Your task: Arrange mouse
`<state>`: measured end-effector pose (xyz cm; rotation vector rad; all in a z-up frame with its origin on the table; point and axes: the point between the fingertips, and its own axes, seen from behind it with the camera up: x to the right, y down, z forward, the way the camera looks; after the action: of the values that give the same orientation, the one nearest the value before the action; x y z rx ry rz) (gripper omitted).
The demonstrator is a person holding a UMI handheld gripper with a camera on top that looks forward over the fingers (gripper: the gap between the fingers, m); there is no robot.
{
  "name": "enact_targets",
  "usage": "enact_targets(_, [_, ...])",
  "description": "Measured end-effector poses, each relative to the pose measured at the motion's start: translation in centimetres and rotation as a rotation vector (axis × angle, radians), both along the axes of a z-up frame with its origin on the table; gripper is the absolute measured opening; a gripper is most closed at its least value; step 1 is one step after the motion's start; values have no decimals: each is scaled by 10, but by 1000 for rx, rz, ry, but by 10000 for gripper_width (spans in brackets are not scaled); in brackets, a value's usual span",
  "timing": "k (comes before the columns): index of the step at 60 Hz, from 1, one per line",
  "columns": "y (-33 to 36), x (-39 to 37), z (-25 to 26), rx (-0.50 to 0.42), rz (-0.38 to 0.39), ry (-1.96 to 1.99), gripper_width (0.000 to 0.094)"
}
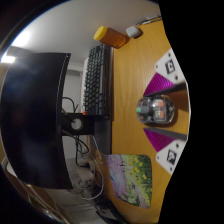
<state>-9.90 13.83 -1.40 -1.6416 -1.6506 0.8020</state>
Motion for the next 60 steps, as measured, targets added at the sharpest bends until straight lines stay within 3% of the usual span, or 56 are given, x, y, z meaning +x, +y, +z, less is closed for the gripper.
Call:
enact_targets(2, [2, 0, -1, -3, -8, 1, 457])
enact_targets(11, [0, 0, 2, 12, -1, -17, 369])
enact_targets(22, [-20, -8, 58, 0, -8, 11, 351])
enact_targets(31, [-82, -31, 133, -36, 43, 77, 350])
enact_targets(37, [-145, -50, 153, -70, 106, 94, 348])
enact_targets(48, [-251, -71, 112, -81, 167, 71, 369])
enact_targets(60, [-282, -64, 28, -16, 179, -25, 378])
